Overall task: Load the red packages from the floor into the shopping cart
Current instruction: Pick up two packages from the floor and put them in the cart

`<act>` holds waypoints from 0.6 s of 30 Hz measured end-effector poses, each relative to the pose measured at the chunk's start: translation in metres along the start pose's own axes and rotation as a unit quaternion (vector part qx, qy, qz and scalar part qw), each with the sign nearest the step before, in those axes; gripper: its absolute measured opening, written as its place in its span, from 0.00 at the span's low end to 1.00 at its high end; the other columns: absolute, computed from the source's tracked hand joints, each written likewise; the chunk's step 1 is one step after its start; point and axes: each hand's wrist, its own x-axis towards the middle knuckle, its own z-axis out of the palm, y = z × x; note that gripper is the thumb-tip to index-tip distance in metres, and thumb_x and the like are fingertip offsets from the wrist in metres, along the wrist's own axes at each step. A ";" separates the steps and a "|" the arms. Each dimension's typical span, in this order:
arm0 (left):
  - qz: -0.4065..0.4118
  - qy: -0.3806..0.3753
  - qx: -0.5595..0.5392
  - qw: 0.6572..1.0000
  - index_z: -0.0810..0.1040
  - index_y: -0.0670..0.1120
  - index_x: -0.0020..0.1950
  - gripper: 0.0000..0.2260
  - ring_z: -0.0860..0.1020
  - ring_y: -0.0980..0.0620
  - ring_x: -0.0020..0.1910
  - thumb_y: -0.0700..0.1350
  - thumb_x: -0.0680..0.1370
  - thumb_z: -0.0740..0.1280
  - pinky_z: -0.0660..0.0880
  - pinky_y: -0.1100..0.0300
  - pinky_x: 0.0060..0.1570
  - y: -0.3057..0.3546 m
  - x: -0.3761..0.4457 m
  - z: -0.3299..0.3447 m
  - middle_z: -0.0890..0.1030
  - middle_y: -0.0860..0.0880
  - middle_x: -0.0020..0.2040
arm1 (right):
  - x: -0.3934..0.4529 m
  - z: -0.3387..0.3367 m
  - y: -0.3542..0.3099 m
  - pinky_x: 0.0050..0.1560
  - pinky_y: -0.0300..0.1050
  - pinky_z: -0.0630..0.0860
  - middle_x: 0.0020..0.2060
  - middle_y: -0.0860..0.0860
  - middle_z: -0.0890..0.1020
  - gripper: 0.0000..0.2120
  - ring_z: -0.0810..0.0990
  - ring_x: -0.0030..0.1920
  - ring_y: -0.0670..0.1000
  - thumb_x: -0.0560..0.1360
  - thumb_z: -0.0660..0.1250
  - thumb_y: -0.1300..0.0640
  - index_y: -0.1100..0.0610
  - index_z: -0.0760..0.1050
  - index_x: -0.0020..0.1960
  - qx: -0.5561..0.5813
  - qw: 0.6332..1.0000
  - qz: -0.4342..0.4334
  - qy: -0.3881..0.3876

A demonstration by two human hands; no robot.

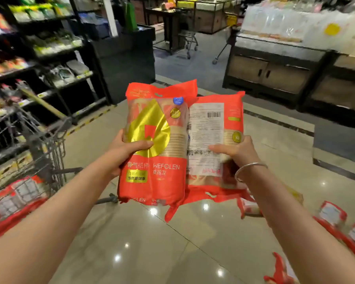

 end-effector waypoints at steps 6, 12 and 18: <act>0.021 0.095 -0.015 0.995 0.68 0.48 0.66 0.45 0.85 0.46 0.42 0.47 0.51 0.81 0.81 0.52 0.35 0.017 -0.033 -0.145 0.82 0.43 0.54 | 0.002 0.160 -0.012 0.43 0.52 0.84 0.51 0.59 0.84 0.45 0.87 0.46 0.55 0.49 0.84 0.62 0.67 0.71 0.63 -0.009 0.993 -0.025 -0.113; 0.022 0.217 -0.052 0.975 0.71 0.52 0.57 0.43 0.85 0.47 0.40 0.49 0.44 0.81 0.80 0.51 0.36 0.015 -0.066 -0.256 0.83 0.46 0.50 | -0.008 0.299 -0.018 0.40 0.48 0.84 0.49 0.56 0.84 0.39 0.86 0.45 0.54 0.55 0.83 0.67 0.64 0.69 0.62 -0.044 0.977 -0.024 -0.206; 0.020 0.314 -0.059 0.947 0.71 0.51 0.60 0.46 0.85 0.47 0.40 0.51 0.44 0.82 0.80 0.54 0.35 0.011 -0.082 -0.348 0.84 0.47 0.48 | -0.007 0.422 -0.014 0.50 0.55 0.82 0.49 0.55 0.83 0.36 0.85 0.47 0.54 0.58 0.82 0.68 0.60 0.67 0.60 -0.068 0.955 -0.011 -0.287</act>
